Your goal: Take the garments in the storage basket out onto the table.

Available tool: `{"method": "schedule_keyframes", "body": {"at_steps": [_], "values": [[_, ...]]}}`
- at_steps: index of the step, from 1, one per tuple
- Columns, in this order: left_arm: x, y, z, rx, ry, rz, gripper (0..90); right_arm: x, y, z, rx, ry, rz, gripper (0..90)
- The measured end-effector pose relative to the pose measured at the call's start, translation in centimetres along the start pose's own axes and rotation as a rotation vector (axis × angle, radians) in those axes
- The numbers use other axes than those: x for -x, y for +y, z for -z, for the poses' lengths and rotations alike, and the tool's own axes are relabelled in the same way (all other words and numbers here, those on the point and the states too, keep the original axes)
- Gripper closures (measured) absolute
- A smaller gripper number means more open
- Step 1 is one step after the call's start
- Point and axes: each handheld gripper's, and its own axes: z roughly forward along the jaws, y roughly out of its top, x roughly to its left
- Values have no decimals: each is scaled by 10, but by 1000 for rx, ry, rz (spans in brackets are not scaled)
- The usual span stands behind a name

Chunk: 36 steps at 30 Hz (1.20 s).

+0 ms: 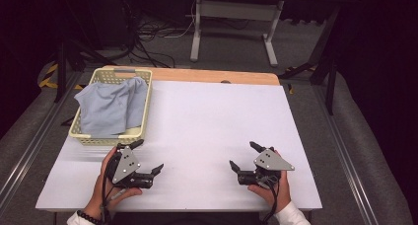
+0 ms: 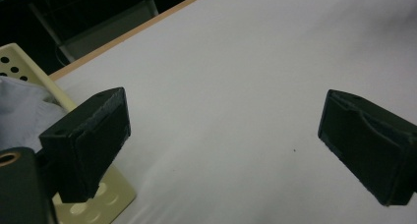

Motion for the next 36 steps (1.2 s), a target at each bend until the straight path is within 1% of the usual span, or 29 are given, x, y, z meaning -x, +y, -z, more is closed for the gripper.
{"method": "schedule_keyframes", "body": {"at_steps": [1, 4, 5, 8, 9, 10, 13, 18, 19, 21, 22, 23, 24, 25, 28, 29, 30, 31, 32, 33, 34, 35, 36], "values": [[-1, -1, 0, 0, 4, 0, 66, 0, 0, 0, 11, 6, 8, 100], [-2, 0, 0, -1, 1, 3, 70, 1, 0, 0, 12, 1, 13, 100], [-4, 0, 1, 1, 15, 2, 71, 2, 0, 0, 9, -1, 14, 101], [-5, 0, 1, 3, 14, 23, 77, 3, -1, 1, 11, 1, -1, 101], [-6, 0, 2, 3, 21, 20, 79, 5, -2, 0, -3, 0, -7, 99], [-6, 0, 2, 6, 21, 28, 80, 6, -2, 1, -2, -2, -10, 100], [-6, 2, 6, 6, 32, 18, 82, 8, -2, 2, 6, -8, -9, 101], [-9, 6, 8, 8, 46, 24, 84, 9, -2, 4, 20, -19, -11, 101], [-12, 9, 9, 5, 58, 21, 85, 10, -2, 5, 25, -26, -8, 101], [-13, 10, 10, 9, 62, 23, 85, 10, -2, 5, 27, -25, -10, 101], [-16, 12, 11, 3, 74, 27, 85, 11, -2, 5, 28, -27, -14, 102], [-22, 17, 14, -2, 94, 36, 85, 11, -2, 5, 27, -24, -15, 102], [-22, 17, 14, -2, 94, 36, 85, 12, -2, 4, 25, -22, -14, 102], [-26, 20, 15, -7, 104, 37, 85, 12, -2, 4, 25, -22, -14, 102], [-40, 29, 21, -21, 146, 42, 87, 12, -3, 3, 15, -18, -20, 102], [-51, 37, 24, -36, 176, 32, 93, 11, -4, 2, 9, -15, -19, 102], [-51, 37, 24, -36, 176, 32, 94, 11, -4, 2, 9, -15, -19, 102], [-67, 46, 24, -51, 189, 37, 100, 10, -4, 0, 2, -8, -14, 103], [-67, 46, 24, -51, 189, 37, 103, 10, -4, 0, 2, -8, -14, 103], [-75, 51, 23, -64, 194, 46, 103, 10, -5, 0, 0, -8, -12, 103], [-89, 57, 19, -97, 212, 42, 101, 9, -5, -1, -5, -4, -14, 103], [-89, 57, 19, -97, 212, 42, 101, 9, -5, -1, -5, -2, -12, 103], [-99, 61, 15, -110, 220, 42, 101, 9, -5, -1, -5, -2, -12, 103]]}}
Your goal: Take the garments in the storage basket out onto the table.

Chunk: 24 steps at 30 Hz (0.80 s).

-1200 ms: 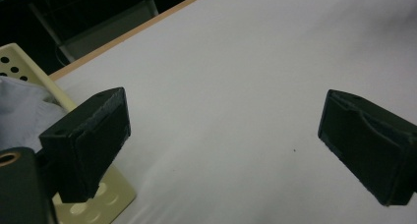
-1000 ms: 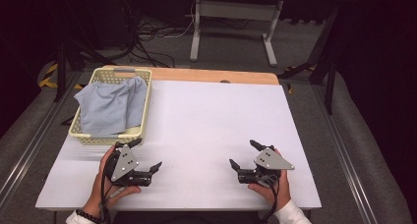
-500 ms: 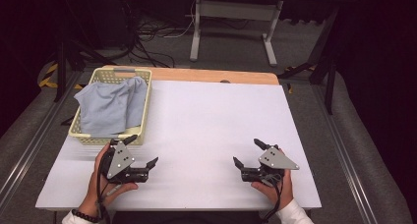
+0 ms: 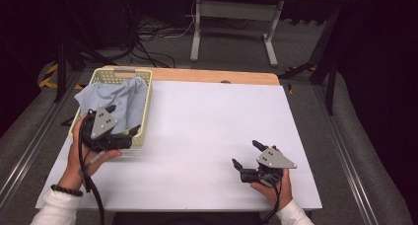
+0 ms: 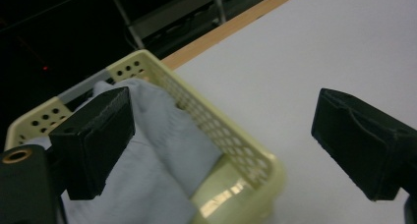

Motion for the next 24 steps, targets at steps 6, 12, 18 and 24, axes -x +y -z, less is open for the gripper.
{"method": "schedule_keyframes", "body": {"at_steps": [6, 12, 18, 24], "values": [[-38, 15, -42, -109, 48, -2, 101, -1, -1, -2, -12, 7, 4, 109], [-69, 18, -95, -280, 94, 0, 107, -3, 1, 1, 6, 17, -21, 125], [-87, 10, -128, -386, 109, 44, 113, -6, 0, -1, -5, 36, 2, 123], [-96, -5, -155, -481, 92, 101, 144, -5, -1, -3, -11, 67, 5, 125]]}}
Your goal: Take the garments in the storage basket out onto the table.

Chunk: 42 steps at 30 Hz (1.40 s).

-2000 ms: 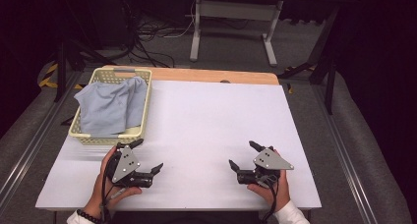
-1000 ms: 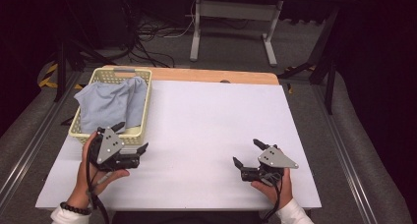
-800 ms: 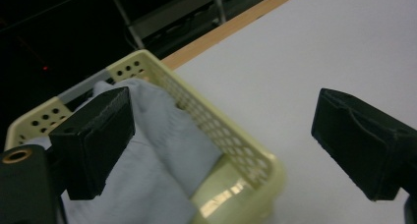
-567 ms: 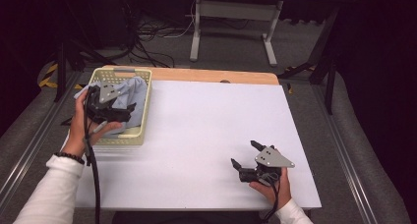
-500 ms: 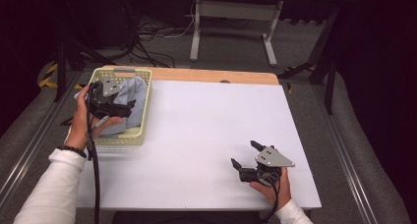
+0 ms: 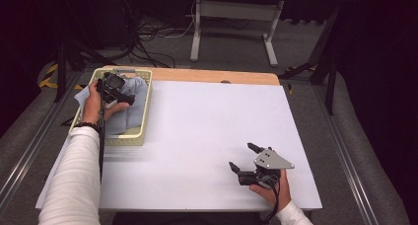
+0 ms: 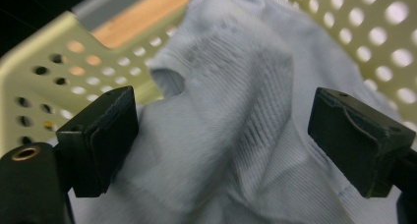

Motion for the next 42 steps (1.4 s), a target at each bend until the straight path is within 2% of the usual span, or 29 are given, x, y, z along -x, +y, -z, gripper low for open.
{"method": "schedule_keyframes", "body": {"at_steps": [1, 2, 3, 4, 6, 7, 8, 9, 11, 16, 17, 18, 20, 21, 22, 24, 25, 26, 29, 30, 33, 37, 38, 39, 40, 42], "values": [[1, 0, -6, -21, 19, -6, 188, 0, 0, -1, -7, 1, 7, 124], [1, 0, -6, -21, 19, -6, 230, 0, 0, -1, -9, 3, 8, 124], [2, -1, -10, -45, 37, -13, 230, 0, 0, -1, -9, 3, 8, 124], [2, -2, -15, -76, 35, -23, 340, -1, -1, -1, -18, 10, 17, 125], [2, -2, -17, -85, 44, -25, 376, -1, -1, -2, -19, 10, 24, 125], [2, -3, -17, -92, 52, -24, 507, -2, -1, -3, -29, 10, 37, 127], [2, -3, -17, -92, 52, -24, 556, -2, -1, -3, -29, 10, 37, 127], [2, -3, -17, -86, 44, -19, 556, -2, -1, -3, -31, 11, 39, 127], [0, -4, -14, -79, 36, -3, 655, -2, -2, -3, -34, 13, 42, 130], [-5, -1, 7, 16, 22, 40, 684, -1, -2, -4, -40, 14, 39, 130], [-7, 1, 18, 62, 16, 64, 690, -1, -2, -3, -37, 11, 38, 130], [-7, 1, 18, 62, 16, 64, 691, -1, -2, -3, -36, 11, 38, 130], [-9, 4, 34, 120, 16, 98, 692, -1, -2, -3, -36, 8, 38, 130], [-11, 7, 49, 190, 7, 133, 694, -1, -2, -3, -37, 5, 37, 130], [-11, 7, 49, 190, 7, 133, 695, -1, -2, -3, -37, 5, 37, 130], [-13, 9, 65, 258, -11, 163, 696, 0, -2, -3, -33, 1, 38, 130], [-13, 13, 81, 309, -21, 176, 697, 0, -1, -2, -31, -5, 33, 130], [-13, 13, 81, 309, -21, 176, 698, 0, -1, -2, -31, -5, 33, 130], [-7, 24, 109, 394, -61, 171, 698, 2, -1, -2, -30, -13, 26, 130], [-7, 24, 109, 394, -61, 171, 698, 2, -1, -2, -30, -13, 26, 130], [4, 33, 128, 444, -105, 147, 698, 3, -1, -2, -26, -21, 23, 130], [28, 47, 145, 493, -171, 107, 698, 5, -1, 0, -21, -31, 20, 130], [35, 50, 148, 501, -193, 98, 698, 6, -1, 0, -17, -33, 20, 130], [49, 55, 151, 519, -233, 76, 697, 7, 0, 1, -16, -38, 21, 130], [49, 55, 151, 519, -233, 76, 697, 7, 0, 1, -16, -38, 21, 130], [69, 62, 154, 532, -287, 46, 697, 9, 0, 3, -10, -47, 21, 130]]}}
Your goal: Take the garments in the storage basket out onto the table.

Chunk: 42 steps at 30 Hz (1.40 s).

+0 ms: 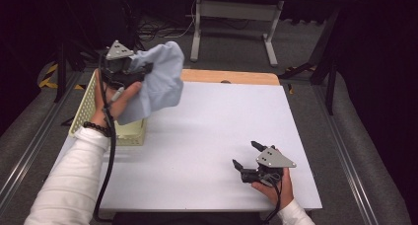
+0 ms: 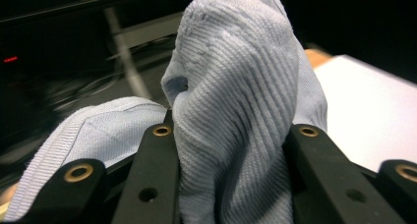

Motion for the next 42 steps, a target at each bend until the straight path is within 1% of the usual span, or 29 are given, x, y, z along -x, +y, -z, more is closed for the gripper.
{"method": "schedule_keyframes", "body": {"at_steps": [1, 2, 3, 4, 5, 6, 7, 8, 9, 10, 12, 13, 14, 15, 17, 19, 20, 24, 25, 26, 27, 28, 29, 32, 35, 37, 38, 40, 42], "values": [[18, 4, -5, 7, -47, -19, 697, 2, 0, 2, 7, -10, -13, 131], [27, 6, -8, 11, -73, -25, 697, 4, 0, 2, 11, -17, -15, 131], [27, 6, -8, 11, -73, -25, 696, 4, 0, 2, 11, -17, -15, 131], [36, 7, -11, 15, -98, -25, 696, 5, 0, 4, 15, -24, -20, 130], [45, 8, -13, 17, -120, -31, 696, 8, 0, 6, 29, -42, -28, 130], [54, 9, -17, 19, -146, -35, 696, 8, 0, 6, 29, -42, -28, 130], [72, 9, -23, 5, -186, -62, 696, 11, 0, 8, 43, -60, -46, 129], [72, 9, -23, 5, -186, -62, 696, 11, 0, 8, 43, -60, -46, 129], [88, 9, -30, -7, -217, -90, 695, 14, 0, 10, 53, -77, -61, 131], [88, 9, -30, -7, -217, -90, 695, 14, 0, 10, 53, -77, -61, 131], [103, 6, -38, -22, -246, -108, 695, 16, 0, 12, 58, -88, -68, 131], [116, 2, -46, -41, -261, -137, 693, 18, 0, 13, 63, -92, -76, 131], [116, 2, -46, -41, -261, -137, 693, 18, 0, 13, 63, -92, -76, 131], [124, -4, -56, -51, -283, -142, 692, 19, 0, 15, 77, -84, -82, 131], [128, -8, -61, -59, -291, -142, 692, 19, 0, 16, 91, -78, -83, 131], [136, -20, -76, -81, -326, -133, 687, 19, 1, 19, 117, -85, -79, 131], [136, -20, -76, -81, -326, -133, 684, 19, 1, 19, 117, -85, -79, 131], [145, -37, -95, -110, -330, -132, 646, 19, 0, 18, 115, -81, -81, 131], [147, -41, -100, -115, -330, -130, 539, 20, -1, 17, 110, -81, -86, 132], [149, -46, -105, -118, -325, -122, 539, 20, -1, 17, 110, -81, -86, 132], [153, -56, -113, -123, -311, -118, 420, 20, -1, 16, 100, -81, -85, 134], [153, -56, -113, -123, -311, -118, 370, 20, -1, 16, 100, -81, -85, 134], [154, -62, -114, -119, -314, -92, 320, 21, -2, 16, 95, -86, -89, 134], [153, -65, -110, -86, -311, -93, 259, 24, -4, 15, 85, -92, -110, 137], [153, -70, -94, -18, -253, -142, 222, 25, -5, 14, 76, -94, -118, 139], [152, -79, -75, 7, -261, -175, 194, 27, -6, 13, 64, -96, -121, 145], [152, -79, -75, 7, -261, -175, 188, 27, -6, 13, 64, -96, -121, 145], [153, -91, -62, 9, -246, -223, 171, 27, -7, 11, 45, -102, -123, 145], [154, -106, -51, -16, -260, -265, 169, 28, -8, 10, 40, -103, -125, 145]]}}
